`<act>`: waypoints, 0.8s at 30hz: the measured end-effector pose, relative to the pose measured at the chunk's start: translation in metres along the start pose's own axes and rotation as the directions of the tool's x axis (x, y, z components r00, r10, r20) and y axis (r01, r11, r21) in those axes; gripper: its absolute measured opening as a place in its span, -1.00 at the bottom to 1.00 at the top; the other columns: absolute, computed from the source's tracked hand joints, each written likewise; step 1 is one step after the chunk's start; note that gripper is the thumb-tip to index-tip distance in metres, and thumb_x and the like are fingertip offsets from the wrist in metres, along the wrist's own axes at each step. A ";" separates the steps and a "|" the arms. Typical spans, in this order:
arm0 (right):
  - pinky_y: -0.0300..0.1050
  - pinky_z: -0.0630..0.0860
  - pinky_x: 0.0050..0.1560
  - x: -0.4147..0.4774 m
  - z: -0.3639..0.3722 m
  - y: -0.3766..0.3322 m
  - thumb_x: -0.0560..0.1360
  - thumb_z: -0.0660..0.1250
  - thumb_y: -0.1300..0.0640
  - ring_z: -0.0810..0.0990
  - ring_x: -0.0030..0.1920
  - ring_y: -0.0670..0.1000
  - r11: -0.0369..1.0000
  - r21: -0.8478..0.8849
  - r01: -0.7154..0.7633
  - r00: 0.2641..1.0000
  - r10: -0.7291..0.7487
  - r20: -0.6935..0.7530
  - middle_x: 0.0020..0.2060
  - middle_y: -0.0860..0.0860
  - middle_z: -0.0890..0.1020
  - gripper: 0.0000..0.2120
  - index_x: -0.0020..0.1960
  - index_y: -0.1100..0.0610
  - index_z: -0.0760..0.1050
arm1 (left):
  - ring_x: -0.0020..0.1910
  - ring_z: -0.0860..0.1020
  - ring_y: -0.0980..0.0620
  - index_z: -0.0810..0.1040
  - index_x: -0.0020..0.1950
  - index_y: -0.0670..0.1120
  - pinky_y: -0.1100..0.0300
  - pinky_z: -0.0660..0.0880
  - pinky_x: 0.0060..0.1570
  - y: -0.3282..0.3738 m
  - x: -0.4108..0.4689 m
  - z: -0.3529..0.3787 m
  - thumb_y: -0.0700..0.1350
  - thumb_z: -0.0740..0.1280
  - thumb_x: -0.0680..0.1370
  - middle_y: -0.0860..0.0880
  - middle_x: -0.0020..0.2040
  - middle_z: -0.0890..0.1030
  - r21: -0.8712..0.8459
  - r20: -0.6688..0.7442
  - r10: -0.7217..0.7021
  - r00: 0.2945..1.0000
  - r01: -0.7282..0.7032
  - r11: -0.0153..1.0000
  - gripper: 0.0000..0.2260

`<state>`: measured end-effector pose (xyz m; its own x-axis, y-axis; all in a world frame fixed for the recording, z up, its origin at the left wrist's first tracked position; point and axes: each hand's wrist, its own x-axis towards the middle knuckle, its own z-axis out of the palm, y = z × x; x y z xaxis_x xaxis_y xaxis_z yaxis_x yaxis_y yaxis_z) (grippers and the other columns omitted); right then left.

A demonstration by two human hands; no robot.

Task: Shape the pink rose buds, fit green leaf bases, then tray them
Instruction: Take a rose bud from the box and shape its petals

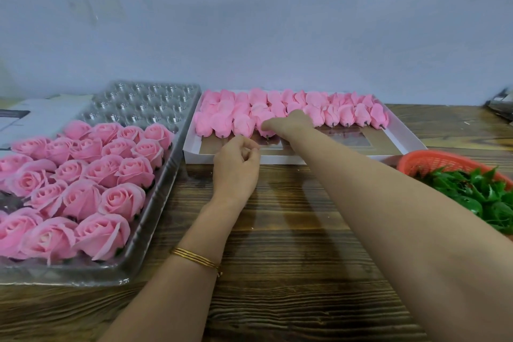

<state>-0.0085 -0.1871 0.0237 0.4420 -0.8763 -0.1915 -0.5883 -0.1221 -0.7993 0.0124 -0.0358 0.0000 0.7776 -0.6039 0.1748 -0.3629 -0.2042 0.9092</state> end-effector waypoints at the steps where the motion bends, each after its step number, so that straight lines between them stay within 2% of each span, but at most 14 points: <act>1: -0.10 0.48 -0.19 0.000 0.003 -0.002 0.13 0.41 -0.02 0.62 -0.08 0.11 1.000 -0.003 -0.008 1.000 0.008 0.003 -0.08 0.12 0.67 -0.51 0.00 0.17 0.49 | -0.26 0.55 0.03 0.50 -0.18 0.10 0.12 0.48 -0.10 0.000 0.000 0.000 -0.20 0.30 0.58 0.00 -0.34 0.56 -0.001 -0.002 0.000 1.000 0.000 1.000 -0.78; 4: -0.07 0.50 -0.19 0.001 0.010 -0.005 0.08 0.38 0.06 0.68 -0.07 0.12 0.999 -0.035 -0.019 1.000 0.019 0.006 -0.21 0.10 0.67 -0.63 -0.14 0.15 0.49 | -0.25 0.55 0.06 0.49 -0.17 0.11 0.10 0.50 -0.01 0.001 -0.001 0.000 -0.18 0.31 0.59 0.01 -0.32 0.58 0.007 -0.005 -0.002 1.000 0.002 1.000 -0.79; 7: -0.09 0.51 -0.18 -0.001 0.015 -0.007 -0.01 0.33 0.05 0.65 -0.12 0.12 0.999 -0.049 -0.013 1.000 0.012 -0.025 -0.31 0.05 0.59 -0.63 -0.22 0.08 0.39 | -0.23 0.56 0.03 0.51 -0.17 0.09 0.08 0.52 -0.07 0.000 -0.001 -0.001 -0.18 0.31 0.58 -0.02 -0.28 0.60 -0.001 -0.005 -0.003 1.000 0.003 1.000 -0.81; 11: 0.01 0.59 0.02 0.000 0.018 -0.003 0.11 0.38 0.00 0.61 -0.04 0.14 0.993 -0.118 0.014 0.994 -0.027 -0.103 -0.23 0.03 0.56 -0.66 -0.23 0.04 0.29 | -0.24 0.54 0.01 0.53 -0.16 0.08 0.14 0.46 -0.18 0.000 0.000 -0.001 -0.18 0.30 0.58 -0.02 -0.30 0.58 -0.009 -0.002 -0.003 1.000 0.003 1.000 -0.82; 18: 0.10 0.54 0.14 0.001 0.023 0.000 0.29 0.33 0.02 0.59 0.02 0.17 0.983 -0.172 0.069 0.987 -0.093 -0.134 -0.11 0.07 0.57 -0.78 -0.18 0.05 0.33 | -0.21 0.56 0.00 0.51 -0.19 0.10 0.11 0.51 -0.12 0.000 -0.001 -0.002 -0.18 0.30 0.58 0.01 -0.32 0.57 -0.017 -0.002 -0.004 1.000 0.004 1.000 -0.80; 21: 0.13 0.54 0.16 0.002 0.023 0.000 0.32 0.32 0.07 0.59 0.05 0.20 0.982 -0.170 0.076 0.987 -0.098 -0.126 -0.03 0.11 0.59 -0.76 -0.05 0.09 0.39 | -0.22 0.55 0.02 0.51 -0.20 0.11 0.14 0.45 -0.16 0.000 0.000 -0.002 -0.17 0.30 0.58 0.02 -0.33 0.56 -0.012 -0.008 0.003 1.000 -0.003 1.000 -0.79; 24: 0.11 0.55 0.15 0.002 0.022 -0.001 0.33 0.31 0.06 0.59 0.05 0.19 0.983 -0.164 0.079 0.985 -0.102 -0.137 -0.02 0.10 0.59 -0.74 0.00 0.06 0.39 | -0.21 0.57 0.01 0.52 -0.17 0.10 0.10 0.52 -0.11 -0.001 0.000 -0.002 -0.17 0.29 0.58 0.00 -0.31 0.59 -0.006 -0.004 0.002 1.000 -0.002 1.000 -0.80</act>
<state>0.0078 -0.1782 0.0117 0.4027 -0.9149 -0.0294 -0.6551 -0.2656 -0.7073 0.0140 -0.0345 0.0002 0.7790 -0.6010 0.1787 -0.3619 -0.1982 0.9109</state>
